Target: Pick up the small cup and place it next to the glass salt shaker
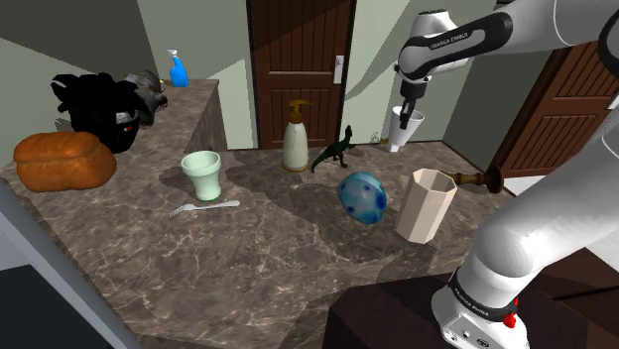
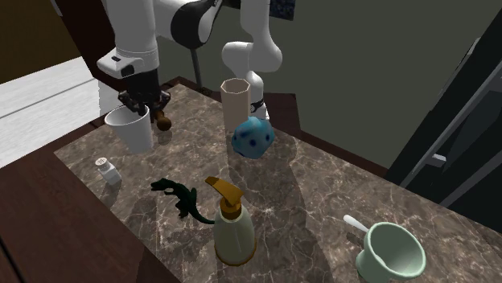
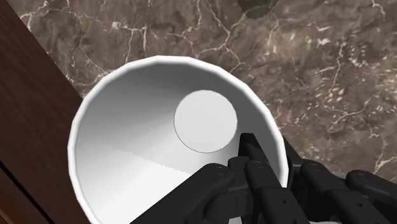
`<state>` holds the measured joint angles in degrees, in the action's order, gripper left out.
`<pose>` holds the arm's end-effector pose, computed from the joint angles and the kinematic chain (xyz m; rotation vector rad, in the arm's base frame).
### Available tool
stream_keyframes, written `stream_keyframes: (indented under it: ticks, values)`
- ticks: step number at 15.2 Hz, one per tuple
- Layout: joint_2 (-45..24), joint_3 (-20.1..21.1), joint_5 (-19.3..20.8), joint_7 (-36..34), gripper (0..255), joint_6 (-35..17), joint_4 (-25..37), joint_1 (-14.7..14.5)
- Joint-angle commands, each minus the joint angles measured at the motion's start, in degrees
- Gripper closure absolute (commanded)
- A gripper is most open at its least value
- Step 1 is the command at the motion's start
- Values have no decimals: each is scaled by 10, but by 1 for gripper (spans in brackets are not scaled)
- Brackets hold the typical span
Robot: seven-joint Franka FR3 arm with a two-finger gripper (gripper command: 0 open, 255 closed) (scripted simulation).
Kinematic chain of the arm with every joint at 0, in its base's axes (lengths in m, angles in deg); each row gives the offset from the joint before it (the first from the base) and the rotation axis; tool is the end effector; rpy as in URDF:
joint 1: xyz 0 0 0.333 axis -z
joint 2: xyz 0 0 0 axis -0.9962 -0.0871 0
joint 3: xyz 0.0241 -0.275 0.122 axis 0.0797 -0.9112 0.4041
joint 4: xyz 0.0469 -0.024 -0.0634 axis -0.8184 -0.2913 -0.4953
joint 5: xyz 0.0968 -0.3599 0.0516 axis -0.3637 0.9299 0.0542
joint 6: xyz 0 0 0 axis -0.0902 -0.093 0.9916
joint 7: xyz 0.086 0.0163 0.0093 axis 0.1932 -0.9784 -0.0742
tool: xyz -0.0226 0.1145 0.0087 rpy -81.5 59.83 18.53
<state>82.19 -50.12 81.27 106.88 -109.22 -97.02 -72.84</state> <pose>0.4001 -0.2502 0.4720 2.9236 0.4587 0.0227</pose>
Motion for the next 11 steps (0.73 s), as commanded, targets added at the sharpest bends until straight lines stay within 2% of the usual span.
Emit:
stream_keyframes:
  ticks: [1,11]
  values:
    - [-3,-1,1,-3,255,-15,-12,0]
    - [-31,-8,6,-11,255,-96,-65,3]
